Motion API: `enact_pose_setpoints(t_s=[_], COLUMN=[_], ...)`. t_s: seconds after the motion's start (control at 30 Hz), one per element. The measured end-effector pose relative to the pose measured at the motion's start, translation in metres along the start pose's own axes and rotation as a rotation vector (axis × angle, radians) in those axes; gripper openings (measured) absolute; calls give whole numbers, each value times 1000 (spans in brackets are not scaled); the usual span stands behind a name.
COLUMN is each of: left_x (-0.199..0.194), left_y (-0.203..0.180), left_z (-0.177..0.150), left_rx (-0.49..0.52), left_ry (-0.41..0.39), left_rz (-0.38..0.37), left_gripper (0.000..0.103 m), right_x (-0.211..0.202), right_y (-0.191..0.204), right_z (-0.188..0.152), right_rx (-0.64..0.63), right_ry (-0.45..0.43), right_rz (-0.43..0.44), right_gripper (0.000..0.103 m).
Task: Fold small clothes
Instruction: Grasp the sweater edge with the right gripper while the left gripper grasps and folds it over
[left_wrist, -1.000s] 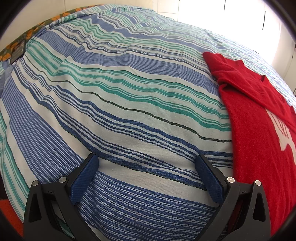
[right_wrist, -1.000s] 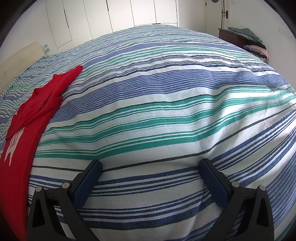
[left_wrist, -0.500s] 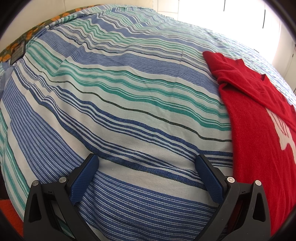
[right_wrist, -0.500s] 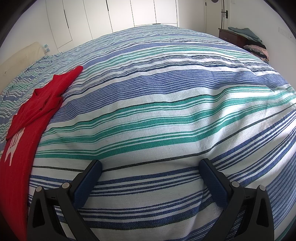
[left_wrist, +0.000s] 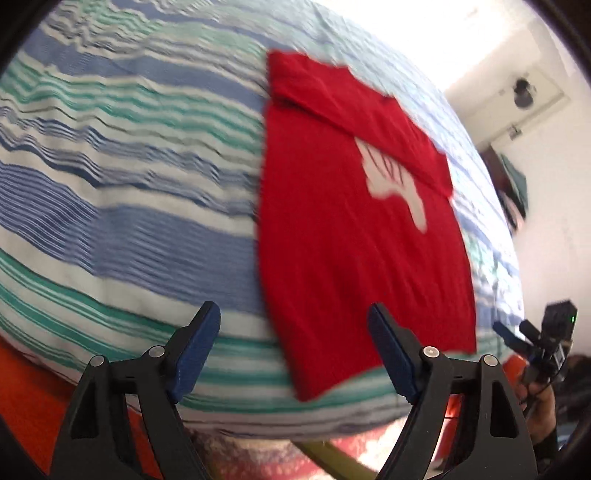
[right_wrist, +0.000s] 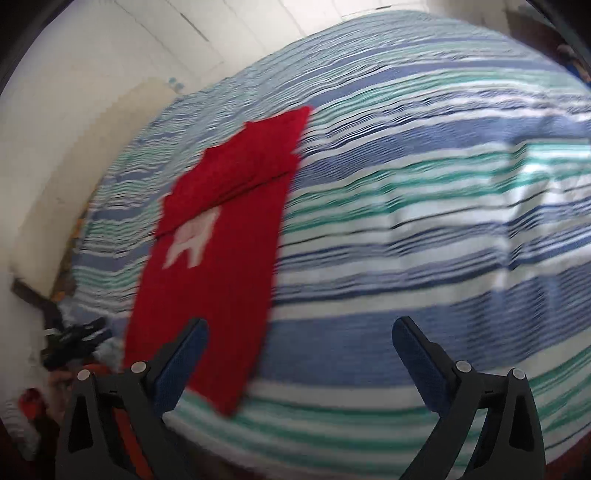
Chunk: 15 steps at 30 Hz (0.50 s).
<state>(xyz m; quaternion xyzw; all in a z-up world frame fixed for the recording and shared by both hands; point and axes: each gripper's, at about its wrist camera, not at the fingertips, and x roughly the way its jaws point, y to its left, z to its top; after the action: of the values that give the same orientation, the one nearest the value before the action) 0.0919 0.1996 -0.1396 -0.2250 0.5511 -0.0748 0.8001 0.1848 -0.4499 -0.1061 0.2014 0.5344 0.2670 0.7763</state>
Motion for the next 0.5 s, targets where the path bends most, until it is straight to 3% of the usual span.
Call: enact_pose_setpoints(t_s=[0.07, 0.2, 0.23, 0.3, 0.4, 0.5], left_x=[15, 30, 29, 26, 12, -16], left_y=[-8, -16, -15, -8, -1, 9], left_z=[-4, -6, -5, -4, -5, 12], left_rx=[47, 131, 125, 94, 46, -49], left_ry=[56, 113, 124, 131, 122, 62], left_rz=[27, 90, 79, 45, -12, -142], left_gripper=[61, 27, 3, 3, 2, 2], right_x=[17, 63, 72, 81, 86, 75], right_y=[13, 20, 21, 30, 36, 37], right_z=[-14, -32, -37, -40, -37, -32], right_rx=[2, 19, 22, -38, -66, -33], right_ry=[66, 176, 193, 201, 218, 156], right_rz=[58, -1, -25, -65, -55, -32], right_gripper=[93, 78, 75, 73, 5, 5])
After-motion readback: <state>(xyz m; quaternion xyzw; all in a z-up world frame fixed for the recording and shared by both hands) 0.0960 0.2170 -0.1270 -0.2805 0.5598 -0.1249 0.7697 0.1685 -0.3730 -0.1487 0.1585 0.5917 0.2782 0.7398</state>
